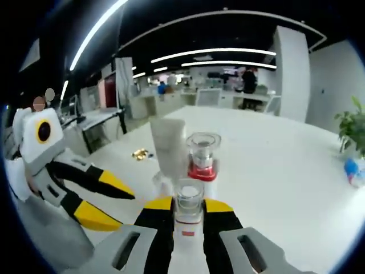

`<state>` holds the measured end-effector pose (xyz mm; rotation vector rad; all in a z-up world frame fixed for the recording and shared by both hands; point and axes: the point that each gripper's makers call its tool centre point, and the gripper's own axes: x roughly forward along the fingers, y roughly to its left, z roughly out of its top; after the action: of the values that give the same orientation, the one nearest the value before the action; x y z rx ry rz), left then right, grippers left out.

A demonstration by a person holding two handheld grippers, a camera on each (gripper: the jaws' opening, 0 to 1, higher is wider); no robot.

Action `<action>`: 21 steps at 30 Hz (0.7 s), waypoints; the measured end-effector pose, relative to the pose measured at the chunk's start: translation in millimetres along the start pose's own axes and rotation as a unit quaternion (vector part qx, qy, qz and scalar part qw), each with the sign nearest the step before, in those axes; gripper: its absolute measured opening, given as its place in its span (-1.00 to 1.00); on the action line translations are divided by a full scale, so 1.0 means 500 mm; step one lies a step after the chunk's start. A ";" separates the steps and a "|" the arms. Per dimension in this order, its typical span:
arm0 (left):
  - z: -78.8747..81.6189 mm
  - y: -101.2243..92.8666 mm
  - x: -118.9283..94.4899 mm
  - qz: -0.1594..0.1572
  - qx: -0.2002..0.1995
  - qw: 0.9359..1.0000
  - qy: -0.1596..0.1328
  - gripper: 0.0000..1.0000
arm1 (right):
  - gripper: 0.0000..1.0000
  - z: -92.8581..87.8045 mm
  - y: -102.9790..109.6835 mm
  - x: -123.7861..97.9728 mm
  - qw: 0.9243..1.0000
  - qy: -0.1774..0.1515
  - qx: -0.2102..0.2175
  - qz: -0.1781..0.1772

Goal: Arrange the skincare products in the storage area until every visible bottle or jar stands upright without overlapping.

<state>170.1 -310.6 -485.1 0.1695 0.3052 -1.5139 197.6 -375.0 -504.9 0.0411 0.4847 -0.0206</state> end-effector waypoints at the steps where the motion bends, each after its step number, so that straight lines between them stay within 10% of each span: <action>1: 0.001 0.000 -0.001 0.001 0.001 1.000 0.000 -0.62 | -0.81 0.000 -0.002 0.002 1.000 -0.005 0.001 -0.001; 21: 0.021 0.010 -0.008 0.014 0.006 1.000 -0.021 -0.65 | -0.80 -0.005 -0.031 0.029 0.999 -0.032 0.003 -0.029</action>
<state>176.0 -309.6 -474.3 0.1505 0.2603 -1.4904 208.7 -390.8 -514.2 0.0330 0.4213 -0.0800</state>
